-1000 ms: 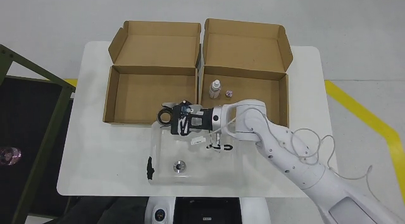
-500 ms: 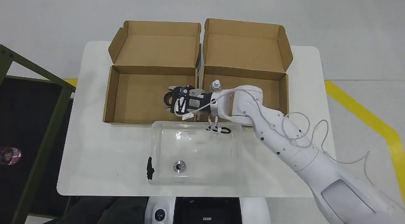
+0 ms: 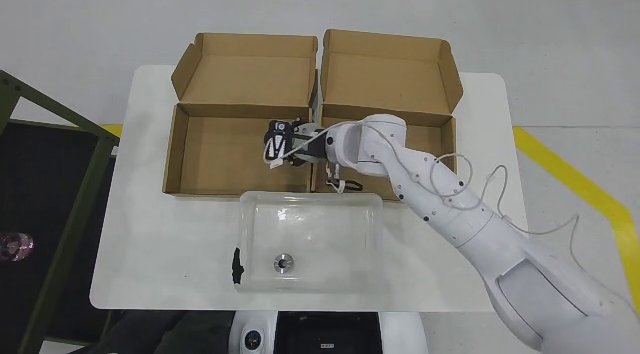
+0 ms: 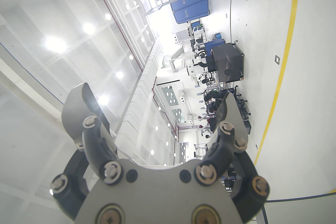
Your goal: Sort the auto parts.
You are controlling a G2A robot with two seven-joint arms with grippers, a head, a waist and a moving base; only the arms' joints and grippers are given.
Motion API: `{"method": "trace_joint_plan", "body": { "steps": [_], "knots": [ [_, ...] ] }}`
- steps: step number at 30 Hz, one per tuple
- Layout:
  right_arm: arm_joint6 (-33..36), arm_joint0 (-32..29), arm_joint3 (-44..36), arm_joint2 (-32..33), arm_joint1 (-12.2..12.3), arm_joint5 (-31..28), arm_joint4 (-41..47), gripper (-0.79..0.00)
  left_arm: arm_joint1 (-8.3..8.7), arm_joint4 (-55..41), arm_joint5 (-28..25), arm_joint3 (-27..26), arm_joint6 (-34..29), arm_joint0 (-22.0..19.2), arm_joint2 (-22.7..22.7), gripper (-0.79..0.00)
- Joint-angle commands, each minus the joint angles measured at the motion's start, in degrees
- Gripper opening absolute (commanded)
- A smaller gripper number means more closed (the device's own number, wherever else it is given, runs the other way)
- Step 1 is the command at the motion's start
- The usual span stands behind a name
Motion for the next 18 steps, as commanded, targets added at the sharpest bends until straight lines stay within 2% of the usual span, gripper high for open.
{"method": "trace_joint_plan", "body": {
  "steps": [1,7,8,11,12,13,16,18],
  "knots": [
    [0.7,0.4,0.7,-0.4,-0.4,-0.1,-0.2,-0.785,0.0,0.0,0.0,0.0,0.0,0.0,0.0,0.0],
    [2.4,1.2,3.2,-1.8,-1.6,-0.4,-1.0,-0.77,0.0,0.0,0.0,0.0,0.0,0.0,0.0,0.0],
    [2.7,1.4,3.4,-2.0,-1.8,-0.5,-1.3,-0.711,0.0,0.0,0.0,0.0,0.0,0.0,0.0,0.0],
    [3.0,1.7,4.2,-2.3,-2.3,-0.5,-1.7,-0.622,0.0,0.0,0.0,0.0,0.0,0.0,0.0,0.0],
    [3.2,1.8,4.3,-2.4,-2.4,-0.5,-2.0,-0.542,0.0,0.0,0.0,0.0,0.0,0.0,0.0,0.0],
    [3.5,1.9,4.5,-2.5,-2.5,-0.5,-2.3,-0.505,0.0,0.0,0.0,0.0,0.0,0.0,0.0,0.0],
    [4.0,2.2,5.0,-2.5,-2.9,-0.7,-2.8,-0.437,0.0,0.0,0.0,0.0,0.0,0.0,0.0,0.0],
    [4.2,2.2,5.5,-2.5,-3.0,-0.9,-3.0,-0.44,0.0,0.0,0.0,0.0,0.0,0.0,0.0,0.0]
  ]
}}
